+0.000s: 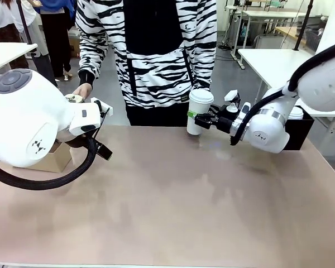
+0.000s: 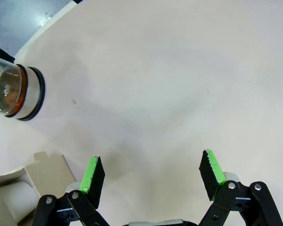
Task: Pour a drink into a cup and package it in a carrier.
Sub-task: When a person places the Paper Cup Lid on the 600 ml Paper Cup , lift the 600 ml Paper Cup.
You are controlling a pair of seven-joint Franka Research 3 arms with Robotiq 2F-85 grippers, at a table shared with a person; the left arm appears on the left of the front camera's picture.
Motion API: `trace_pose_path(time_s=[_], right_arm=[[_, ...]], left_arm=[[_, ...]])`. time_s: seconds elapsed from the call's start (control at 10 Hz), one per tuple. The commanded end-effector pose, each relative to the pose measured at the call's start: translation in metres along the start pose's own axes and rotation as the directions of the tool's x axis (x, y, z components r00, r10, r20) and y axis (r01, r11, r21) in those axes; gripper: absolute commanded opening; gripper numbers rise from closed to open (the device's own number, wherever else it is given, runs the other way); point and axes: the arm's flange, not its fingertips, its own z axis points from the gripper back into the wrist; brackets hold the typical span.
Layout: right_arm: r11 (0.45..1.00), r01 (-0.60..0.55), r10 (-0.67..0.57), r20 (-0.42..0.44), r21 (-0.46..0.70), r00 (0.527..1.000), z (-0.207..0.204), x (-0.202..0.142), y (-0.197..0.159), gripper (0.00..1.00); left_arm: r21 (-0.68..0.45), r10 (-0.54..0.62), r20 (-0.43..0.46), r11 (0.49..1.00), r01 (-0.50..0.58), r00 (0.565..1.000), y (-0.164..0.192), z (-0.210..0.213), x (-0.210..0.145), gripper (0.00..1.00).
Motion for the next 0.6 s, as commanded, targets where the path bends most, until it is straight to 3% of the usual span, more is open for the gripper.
trace_pose_path(time_s=[0.0,0.5], right_arm=[[0.999,-0.033,0.033,-0.027,0.032,0.999,0.020,0.076,0.039,0.80],[0.998,-0.055,0.057,-0.046,0.037,0.997,0.071,0.247,0.138,0.80]], left_arm=[[-0.002,0.001,0.002,1.000,-0.001,1.000,0.000,0.001,0.000,1.00],[-0.002,0.001,0.002,1.000,-0.001,1.000,0.000,0.001,0.000,1.00]])
